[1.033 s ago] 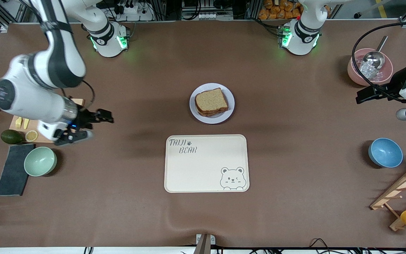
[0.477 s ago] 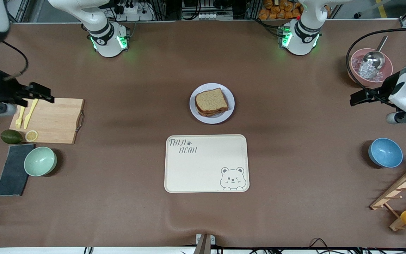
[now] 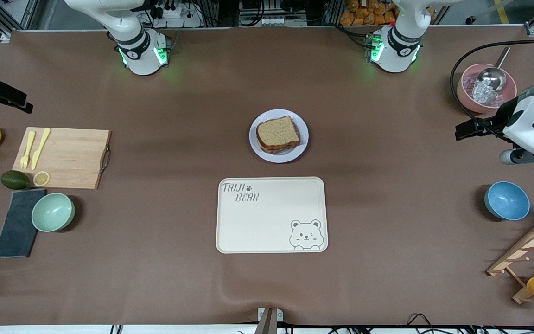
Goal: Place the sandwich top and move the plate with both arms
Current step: 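Withdraw the right gripper while the left gripper reaches toward the plate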
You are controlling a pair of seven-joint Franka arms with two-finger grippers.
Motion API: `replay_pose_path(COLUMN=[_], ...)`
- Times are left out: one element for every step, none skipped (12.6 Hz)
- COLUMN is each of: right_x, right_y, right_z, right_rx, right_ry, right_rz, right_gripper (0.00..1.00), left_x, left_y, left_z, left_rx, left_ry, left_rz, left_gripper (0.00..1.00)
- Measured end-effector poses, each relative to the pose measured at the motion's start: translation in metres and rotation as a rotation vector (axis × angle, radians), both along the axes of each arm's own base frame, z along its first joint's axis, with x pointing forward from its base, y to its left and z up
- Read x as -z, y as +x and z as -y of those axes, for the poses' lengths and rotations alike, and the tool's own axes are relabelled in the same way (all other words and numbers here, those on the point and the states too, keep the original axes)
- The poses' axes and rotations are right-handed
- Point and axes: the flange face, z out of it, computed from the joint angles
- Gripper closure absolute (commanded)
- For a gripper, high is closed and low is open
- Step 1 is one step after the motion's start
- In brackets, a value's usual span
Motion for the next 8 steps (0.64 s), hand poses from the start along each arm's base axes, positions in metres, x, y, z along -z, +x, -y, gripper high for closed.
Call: replay_pose_path(right_x=[0.000,0.000,0.000,-0.002,-0.002,-0.002,-0.002,0.000], right_y=[0.000,0.000,0.001,0.003,0.003,0.006,0.010,0.013], right_z=[-0.001,-0.001,0.000,0.002,0.004,0.003,-0.002,-0.006], right_rx=[0.001,0.002,0.004,0.007,0.010,0.004,-0.006,-0.014], right_ry=[-0.005,-0.009,-0.012,-0.013,-0.015,-0.026,-0.039,-0.043], right_rz=[0.000,0.000,0.006,0.016,0.021,0.033,0.048,0.056], right_gripper=[0.00,0.00,0.00,0.00,0.00,0.00,0.00,0.00], left_x=[0.000,0.001,0.003,0.006,0.009,0.013,0.019,0.027], left_y=[0.000,0.000,0.000,-0.001,-0.001,-0.002,-0.002,-0.002], left_z=[0.000,0.000,0.000,0.000,0.000,0.001,0.003,0.004], left_rx=[0.000,0.000,0.000,0.000,0.000,-0.001,-0.004,-0.008], left_ry=[0.000,0.000,0.000,0.001,0.000,-0.008,-0.026,-0.046], left_rz=[0.000,-0.002,-0.006,-0.012,-0.019,-0.024,-0.030,-0.040], left_gripper=[0.00,0.00,0.00,0.00,0.00,0.00,0.00,0.00])
